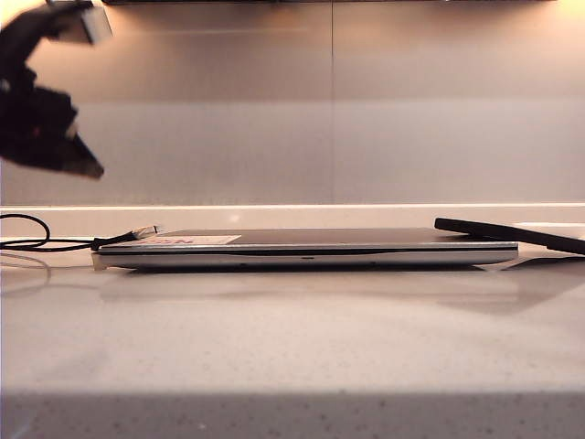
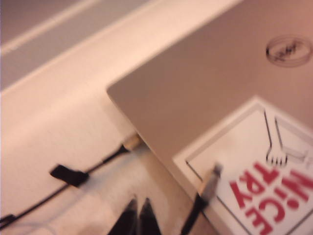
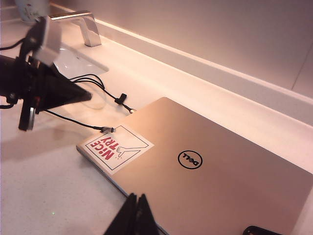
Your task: Pick up the charging cable and the phone, plug the charging cable into the charging port on the phone, and finally place them back on the table.
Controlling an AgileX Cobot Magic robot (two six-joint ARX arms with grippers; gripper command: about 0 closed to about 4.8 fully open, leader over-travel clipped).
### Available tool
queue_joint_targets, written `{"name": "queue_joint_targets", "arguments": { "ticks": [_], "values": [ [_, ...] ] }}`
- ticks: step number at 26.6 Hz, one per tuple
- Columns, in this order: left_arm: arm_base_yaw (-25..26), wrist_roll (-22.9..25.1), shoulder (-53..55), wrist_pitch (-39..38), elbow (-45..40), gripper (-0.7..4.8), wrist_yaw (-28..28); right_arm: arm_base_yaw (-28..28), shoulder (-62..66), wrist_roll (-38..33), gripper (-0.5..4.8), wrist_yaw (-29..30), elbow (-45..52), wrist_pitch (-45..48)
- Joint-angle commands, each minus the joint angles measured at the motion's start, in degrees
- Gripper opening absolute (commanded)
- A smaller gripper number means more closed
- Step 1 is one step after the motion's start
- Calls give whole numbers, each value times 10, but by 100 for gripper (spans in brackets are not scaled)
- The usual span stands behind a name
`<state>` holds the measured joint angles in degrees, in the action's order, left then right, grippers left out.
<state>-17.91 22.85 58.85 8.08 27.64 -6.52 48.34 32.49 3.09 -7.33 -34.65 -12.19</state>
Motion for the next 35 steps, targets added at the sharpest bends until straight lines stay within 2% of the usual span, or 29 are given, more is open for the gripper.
{"name": "queue_joint_targets", "arguments": {
  "ticks": [1,3,4,5,6,7,13,21,35],
  "values": [
    [0,38,18,1,1,-5,-2,0,-1,2,-3,-5,-4,8],
    [0,42,31,1,1,3,-2,0,-2,2,-3,-5,-4,8],
    [0,42,36,1,1,27,-2,0,-2,2,-3,-5,-4,8],
    [0,42,45,1,1,133,-2,0,-2,2,-3,-5,-4,8],
    [0,57,48,-2,1,200,-2,0,-2,2,-3,-5,-4,8],
    [0,64,49,-3,1,209,-2,0,-2,2,-3,-5,-4,8],
    [0,99,51,-8,-2,211,-2,0,-2,2,-3,-5,-4,8],
    [0,99,73,-4,-2,211,-2,0,-2,2,-3,-5,-4,8],
    [0,98,115,46,-2,210,-2,0,-2,2,-3,-5,-4,8]
  ]
}}
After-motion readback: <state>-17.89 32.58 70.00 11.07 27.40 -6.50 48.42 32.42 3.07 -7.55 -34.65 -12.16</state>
